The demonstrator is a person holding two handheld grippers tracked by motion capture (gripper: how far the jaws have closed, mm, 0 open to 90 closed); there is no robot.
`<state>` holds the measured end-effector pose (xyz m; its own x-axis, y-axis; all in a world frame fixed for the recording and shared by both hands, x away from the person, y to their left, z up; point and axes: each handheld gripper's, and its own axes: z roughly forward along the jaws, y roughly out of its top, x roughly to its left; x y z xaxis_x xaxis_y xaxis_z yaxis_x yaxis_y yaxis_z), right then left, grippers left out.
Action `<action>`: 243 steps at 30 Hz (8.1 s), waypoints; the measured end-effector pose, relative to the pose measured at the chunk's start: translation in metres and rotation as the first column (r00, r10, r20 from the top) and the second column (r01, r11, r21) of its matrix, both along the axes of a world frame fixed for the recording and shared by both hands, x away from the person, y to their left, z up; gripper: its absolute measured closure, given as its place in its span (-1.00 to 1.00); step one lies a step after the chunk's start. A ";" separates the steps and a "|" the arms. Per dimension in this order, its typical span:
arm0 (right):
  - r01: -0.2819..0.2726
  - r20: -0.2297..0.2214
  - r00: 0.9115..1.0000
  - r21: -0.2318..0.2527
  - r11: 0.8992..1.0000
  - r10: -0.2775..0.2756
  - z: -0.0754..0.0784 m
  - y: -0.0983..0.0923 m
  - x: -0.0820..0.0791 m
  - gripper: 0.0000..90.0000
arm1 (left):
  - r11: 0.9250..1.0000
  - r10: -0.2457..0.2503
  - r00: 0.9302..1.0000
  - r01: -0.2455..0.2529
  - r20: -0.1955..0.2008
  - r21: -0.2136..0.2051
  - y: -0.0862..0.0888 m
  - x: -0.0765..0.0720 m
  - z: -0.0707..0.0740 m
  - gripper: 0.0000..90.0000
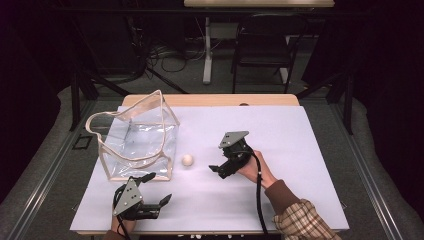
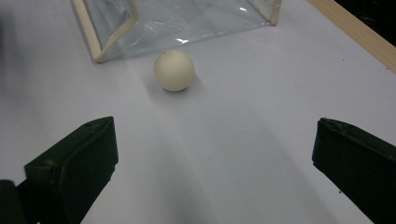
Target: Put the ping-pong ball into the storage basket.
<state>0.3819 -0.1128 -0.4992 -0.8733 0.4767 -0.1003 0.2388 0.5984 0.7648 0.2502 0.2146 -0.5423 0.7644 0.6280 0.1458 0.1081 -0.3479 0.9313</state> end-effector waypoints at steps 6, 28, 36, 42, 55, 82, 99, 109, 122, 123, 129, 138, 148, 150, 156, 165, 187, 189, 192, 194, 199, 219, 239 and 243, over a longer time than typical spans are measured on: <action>-0.006 -0.005 1.000 -0.003 1.000 0.006 0.000 0.005 0.006 -1.00 | 1.000 -0.002 1.000 0.002 -0.003 0.002 0.000 0.000 0.000 -0.64; -0.027 -0.037 0.999 -0.020 0.999 0.026 -0.001 0.020 0.023 -1.00 | 1.000 -0.006 1.000 0.006 -0.004 0.002 0.000 0.000 0.000 -0.64; -0.029 -0.047 0.999 -0.030 0.999 0.028 -0.002 0.026 0.030 -1.00 | 1.000 -0.002 1.000 0.002 0.000 0.003 0.000 0.000 0.000 -0.64; -0.039 -0.053 0.998 -0.040 0.998 0.037 -0.003 0.032 0.034 -1.00 | 1.000 -0.005 1.000 0.005 -0.003 0.006 0.000 0.000 0.000 -0.64; -0.058 -0.061 0.997 -0.054 0.997 0.055 -0.003 0.045 0.039 -1.00 | 1.000 -0.004 1.000 0.004 0.000 0.002 0.000 0.000 0.000 -0.64; -0.109 -0.077 0.992 -0.070 0.992 0.104 -0.010 0.074 0.041 -1.00 | 1.000 -0.001 1.000 0.001 0.002 -0.001 0.001 0.000 0.000 -0.64; -0.118 -0.092 0.989 -0.072 0.990 0.112 -0.020 0.087 0.041 -1.00 | 1.000 -0.003 1.000 0.003 0.001 -0.002 0.001 0.000 0.000 -0.64; -0.127 -0.100 0.988 -0.078 0.989 0.119 -0.027 0.094 0.041 -1.00 | 1.000 -0.003 1.000 0.003 0.000 -0.003 0.001 0.000 0.000 -0.64; -0.134 -0.120 0.985 -0.078 0.988 0.124 -0.035 0.101 0.042 -1.00 | 1.000 -0.005 1.000 0.005 -0.001 -0.003 0.001 0.000 0.000 -0.64; -0.132 -0.127 0.984 -0.083 0.988 0.121 -0.036 0.102 0.042 -1.00 | 1.000 -0.005 1.000 0.005 -0.001 -0.003 0.001 0.000 0.000 -0.64; -0.129 -0.137 0.984 -0.082 0.988 0.117 -0.040 0.104 0.043 -0.90 | 1.000 -0.006 1.000 0.006 -0.001 0.001 0.001 0.000 0.000 -0.64; -0.121 -0.128 0.986 -0.076 0.990 0.111 -0.042 0.105 0.043 -0.44 | 1.000 -0.005 1.000 0.005 -0.001 0.001 0.001 0.000 0.000 -0.64; -0.137 -0.129 0.984 -0.116 0.984 0.122 -0.044 0.107 0.042 -0.18 | 1.000 -0.005 1.000 0.005 -0.002 0.001 0.001 0.000 0.000 -0.64; -0.142 -0.126 0.984 -0.119 0.983 0.127 -0.044 0.107 0.042 -0.11 | 1.000 -0.005 1.000 0.005 -0.002 0.002 0.001 0.000 0.000 -0.64; -0.136 -0.134 0.984 -0.143 0.980 0.117 -0.047 0.108 0.043 0.05 | 1.000 -0.004 1.000 0.004 -0.003 0.001 0.001 0.000 0.000 -0.64; -0.136 -0.114 0.986 -0.145 0.980 0.120 -0.045 0.106 0.044 0.12 | 1.000 -0.004 1.000 0.004 -0.003 0.002 0.001 0.000 0.000 -0.64; -0.119 -0.103 0.989 -0.144 0.982 0.105 -0.029 0.096 0.041 0.12 | 1.000 -0.005 1.000 0.005 -0.003 0.003 0.001 0.000 0.000 -0.64; -0.115 -0.100 0.990 -0.138 0.984 0.102 -0.027 0.095 0.041 0.12 | 1.000 -0.005 1.000 0.005 -0.004 0.002 0.001 0.000 0.000 -0.64; -0.110 -0.099 0.990 -0.135 0.985 0.097 -0.022 0.093 0.040 0.12 | 1.000 -0.005 1.000 0.005 -0.002 0.003 0.001 0.000 0.000 -0.64; -0.108 -0.090 0.991 -0.137 0.985 0.096 -0.019 0.092 0.040 0.12 | 1.000 -0.005 1.000 0.005 -0.003 0.004 0.001 0.000 0.000 -0.64; -0.104 -0.078 0.993 -0.131 0.986 0.094 -0.011 0.090 0.039 0.12 | 1.000 -0.004 1.000 0.004 -0.002 0.003 0.001 0.000 0.000 -0.64; -0.102 -0.051 0.994 -0.132 0.986 0.096 0.008 0.083 0.038 0.12 | 1.000 -0.004 1.000 0.004 -0.005 0.002 0.001 0.000 0.000 -0.64; -0.118 -0.009 0.993 -0.127 0.985 0.118 0.037 0.083 0.032 0.12 | 1.000 -0.004 1.000 0.004 -0.006 0.006 0.001 0.000 0.000 -0.64; -0.117 -0.004 0.993 -0.131 0.984 0.118 0.041 0.083 0.032 0.12 | 1.000 -0.004 1.000 0.004 -0.005 0.004 0.001 0.000 0.000 -0.64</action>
<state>0.4135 -0.0302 -0.4578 -0.9220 0.3535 -0.1581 0.1585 0.7171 0.6788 0.2504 0.2158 -0.5420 0.7676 0.6244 0.1446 0.1114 -0.3522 0.9293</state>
